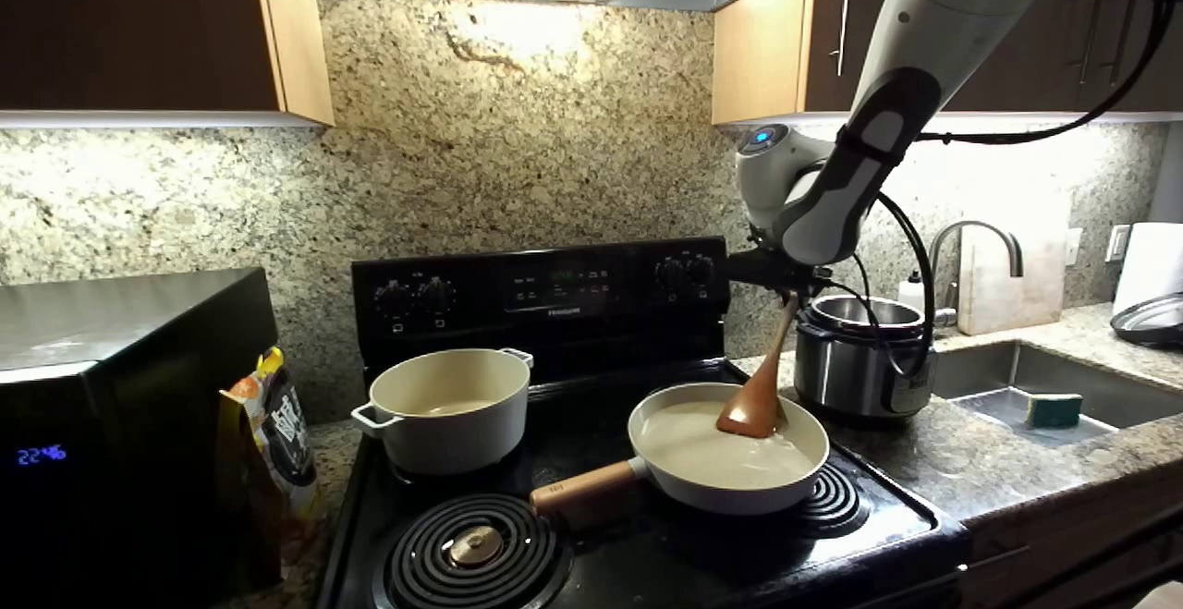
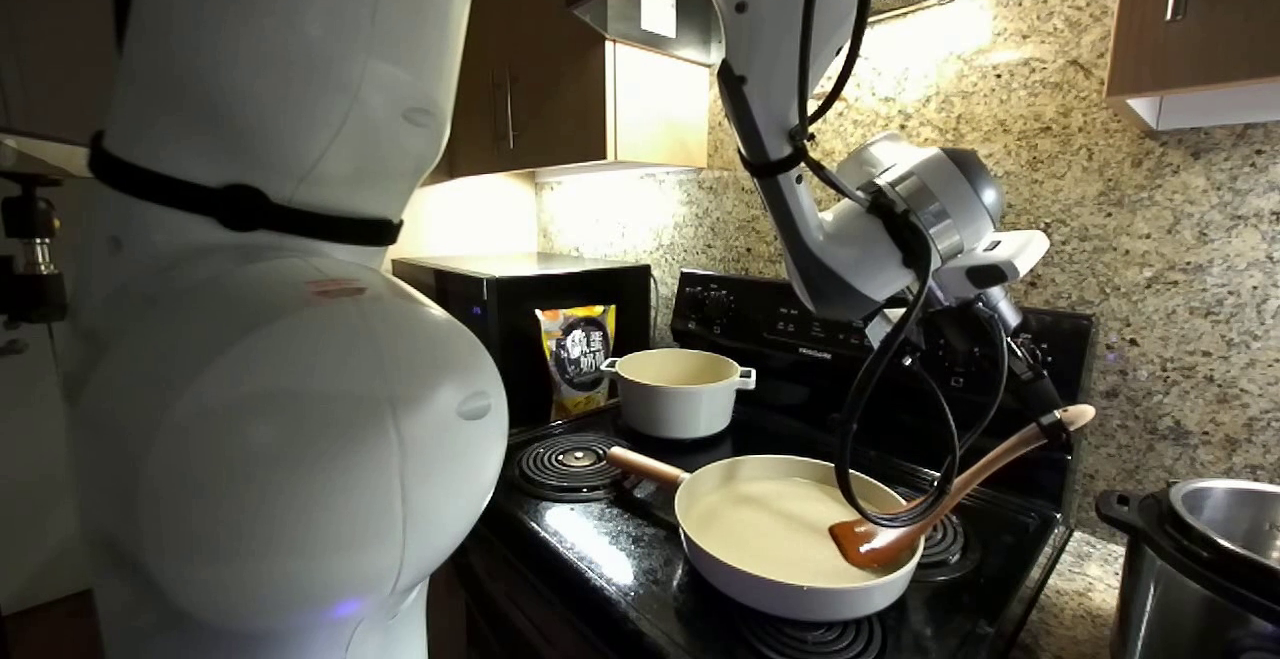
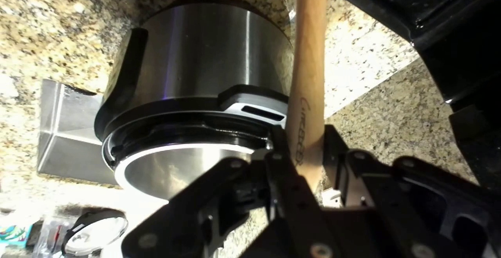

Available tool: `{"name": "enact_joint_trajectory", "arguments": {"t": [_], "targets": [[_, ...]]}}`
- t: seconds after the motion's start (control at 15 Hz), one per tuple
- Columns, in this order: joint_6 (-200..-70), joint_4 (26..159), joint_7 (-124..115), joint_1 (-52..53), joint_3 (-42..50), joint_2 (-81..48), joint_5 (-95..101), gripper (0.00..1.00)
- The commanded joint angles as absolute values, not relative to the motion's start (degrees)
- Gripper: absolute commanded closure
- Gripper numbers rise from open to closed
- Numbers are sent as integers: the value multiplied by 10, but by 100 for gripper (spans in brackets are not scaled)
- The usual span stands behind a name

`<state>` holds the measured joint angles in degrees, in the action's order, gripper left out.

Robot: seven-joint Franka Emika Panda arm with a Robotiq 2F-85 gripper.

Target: Use the spatula to stir the contents in the pan

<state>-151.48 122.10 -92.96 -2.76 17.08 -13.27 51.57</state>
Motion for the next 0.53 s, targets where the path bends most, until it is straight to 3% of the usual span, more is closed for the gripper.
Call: {"name": "enact_joint_trajectory", "arguments": {"t": [0.0,0.47], "targets": [[-1483,1229,-971,-27,164,-116,541,88],[-1452,1227,-1005,-29,156,-114,546,88]]}}
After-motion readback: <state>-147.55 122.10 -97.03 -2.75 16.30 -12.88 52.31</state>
